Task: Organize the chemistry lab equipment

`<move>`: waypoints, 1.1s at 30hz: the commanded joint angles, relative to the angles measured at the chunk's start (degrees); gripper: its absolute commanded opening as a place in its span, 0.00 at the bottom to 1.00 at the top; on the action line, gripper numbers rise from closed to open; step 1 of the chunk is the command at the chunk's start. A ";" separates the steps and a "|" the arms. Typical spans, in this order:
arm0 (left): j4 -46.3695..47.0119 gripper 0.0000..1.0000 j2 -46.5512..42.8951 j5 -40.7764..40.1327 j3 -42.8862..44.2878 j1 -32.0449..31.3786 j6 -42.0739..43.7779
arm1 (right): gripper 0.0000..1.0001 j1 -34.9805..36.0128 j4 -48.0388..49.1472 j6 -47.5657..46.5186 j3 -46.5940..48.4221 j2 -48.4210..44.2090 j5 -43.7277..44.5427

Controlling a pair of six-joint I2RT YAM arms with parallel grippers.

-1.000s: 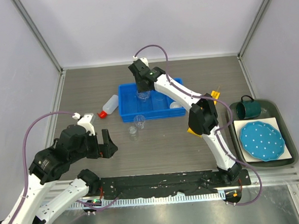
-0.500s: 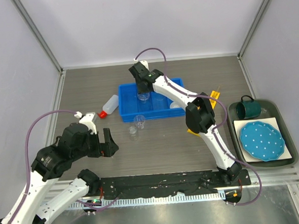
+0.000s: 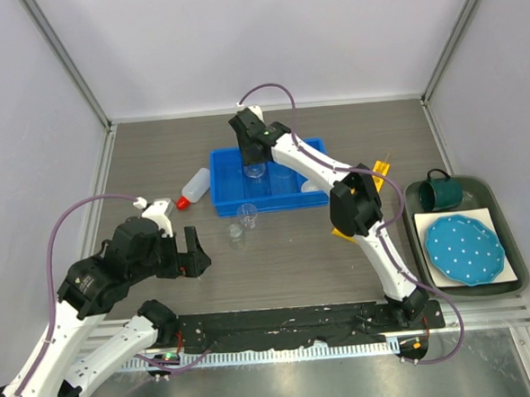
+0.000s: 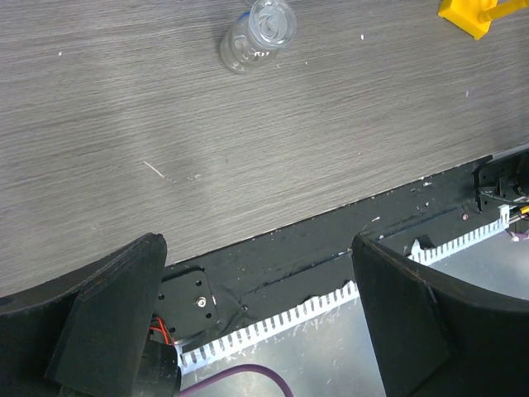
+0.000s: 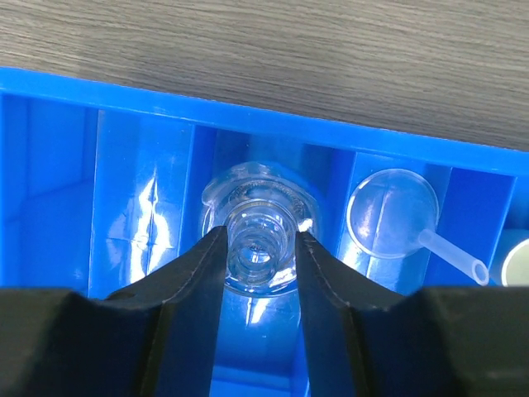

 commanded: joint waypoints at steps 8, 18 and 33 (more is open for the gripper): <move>1.26 1.00 -0.96 0.38 0.98 0.25 0.43 | 0.56 3.33 1.18 -2.77 -3.66 -13.56 4.08; 0.29 1.00 -2.89 0.38 0.45 0.25 0.25 | 0.56 10.02 7.59 2.31 -26.86 -31.75 8.75; -0.06 1.00 -4.39 1.26 0.28 0.25 0.07 | 0.56 13.28 25.43 17.69 -54.91 -38.18 3.99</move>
